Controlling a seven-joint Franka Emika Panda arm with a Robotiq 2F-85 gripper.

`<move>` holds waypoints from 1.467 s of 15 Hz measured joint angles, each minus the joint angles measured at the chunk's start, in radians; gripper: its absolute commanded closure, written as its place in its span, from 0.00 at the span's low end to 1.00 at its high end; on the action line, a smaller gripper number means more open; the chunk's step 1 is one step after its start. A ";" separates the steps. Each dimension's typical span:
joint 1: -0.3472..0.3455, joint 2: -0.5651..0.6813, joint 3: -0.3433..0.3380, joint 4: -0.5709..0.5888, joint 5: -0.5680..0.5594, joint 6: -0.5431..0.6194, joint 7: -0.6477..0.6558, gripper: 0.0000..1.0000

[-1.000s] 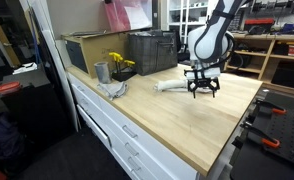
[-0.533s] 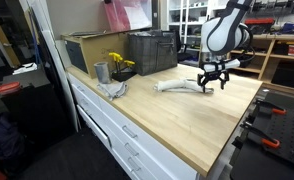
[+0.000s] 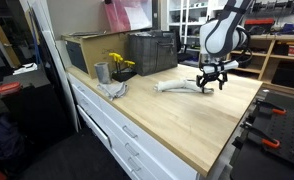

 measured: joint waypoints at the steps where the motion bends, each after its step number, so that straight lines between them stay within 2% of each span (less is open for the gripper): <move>1: -0.012 0.013 -0.004 0.022 0.002 0.002 -0.035 0.00; 4: -0.073 0.065 0.003 0.120 0.050 0.008 -0.202 0.00; 6: -0.131 0.105 0.042 0.194 0.121 0.010 -0.347 0.00; 8: -0.195 0.142 0.104 0.262 0.190 0.010 -0.490 0.21; 10: -0.246 0.179 0.157 0.317 0.239 0.010 -0.604 0.15; 11: -0.266 0.197 0.176 0.339 0.257 0.010 -0.647 0.41; 12: -0.283 0.216 0.190 0.356 0.269 0.009 -0.682 0.41; 13: -0.293 0.233 0.194 0.371 0.271 0.009 -0.706 0.47; 16: -0.308 0.271 0.194 0.402 0.271 0.009 -0.730 0.74; 19: -0.309 0.276 0.193 0.415 0.271 0.009 -0.730 0.95; 20: -0.309 0.274 0.192 0.419 0.271 0.009 -0.729 0.99; 22: -0.305 0.261 0.190 0.422 0.271 0.009 -0.726 1.00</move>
